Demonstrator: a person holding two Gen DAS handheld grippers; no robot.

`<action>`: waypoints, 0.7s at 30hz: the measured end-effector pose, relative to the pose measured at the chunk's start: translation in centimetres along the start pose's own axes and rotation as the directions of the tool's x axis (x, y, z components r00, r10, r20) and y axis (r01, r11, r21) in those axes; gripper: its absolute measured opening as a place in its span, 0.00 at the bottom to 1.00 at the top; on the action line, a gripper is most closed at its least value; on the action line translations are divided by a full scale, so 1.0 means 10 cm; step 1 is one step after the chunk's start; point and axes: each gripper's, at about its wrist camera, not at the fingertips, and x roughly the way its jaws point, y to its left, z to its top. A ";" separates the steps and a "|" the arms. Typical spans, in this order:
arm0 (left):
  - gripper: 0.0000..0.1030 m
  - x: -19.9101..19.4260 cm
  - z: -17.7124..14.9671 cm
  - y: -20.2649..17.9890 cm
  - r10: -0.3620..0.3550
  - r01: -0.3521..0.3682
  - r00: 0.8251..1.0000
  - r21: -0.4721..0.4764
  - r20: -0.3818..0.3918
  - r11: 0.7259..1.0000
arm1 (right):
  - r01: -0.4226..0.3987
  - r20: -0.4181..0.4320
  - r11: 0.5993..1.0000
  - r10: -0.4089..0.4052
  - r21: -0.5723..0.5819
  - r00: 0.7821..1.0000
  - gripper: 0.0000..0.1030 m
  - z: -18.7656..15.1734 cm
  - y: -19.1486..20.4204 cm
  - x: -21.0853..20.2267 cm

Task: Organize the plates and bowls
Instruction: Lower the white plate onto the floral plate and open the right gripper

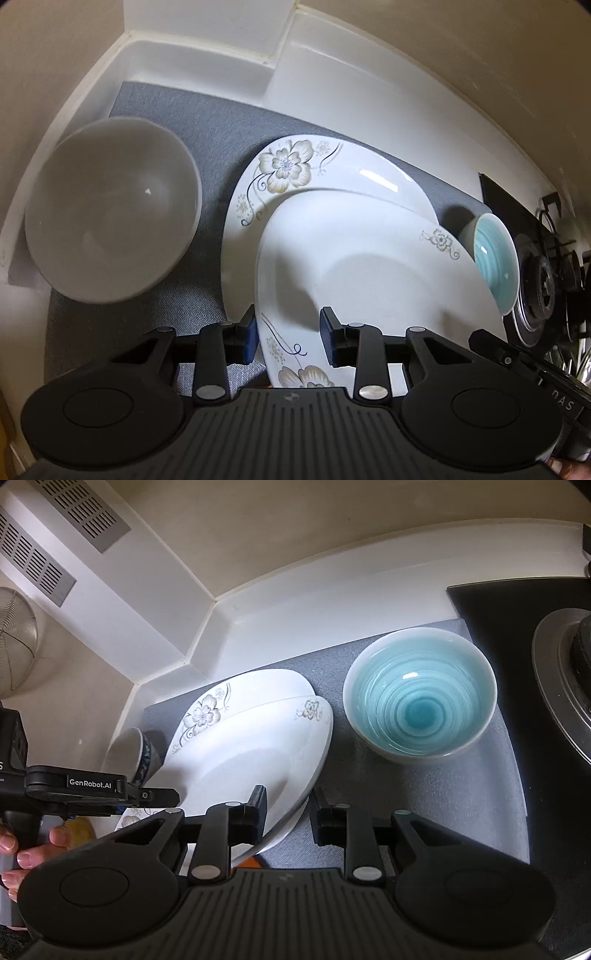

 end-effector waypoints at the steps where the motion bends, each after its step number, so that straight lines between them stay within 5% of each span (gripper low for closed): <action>1: 0.34 0.02 -0.01 0.01 0.005 -0.005 1.000 -0.004 -0.003 1.000 | 0.000 -0.001 1.000 0.000 0.004 1.000 0.20 0.00 -0.02 0.03; 18: 0.31 -0.26 -0.25 0.31 -0.101 0.105 0.994 -0.138 0.035 0.985 | -0.046 0.035 0.998 0.044 0.042 0.998 0.10 -0.03 -0.24 0.29; 21: 0.31 -0.17 -0.31 0.27 -0.070 0.072 0.997 -0.134 0.016 0.988 | -0.033 0.021 0.999 0.033 0.028 0.999 0.11 -0.03 -0.22 0.34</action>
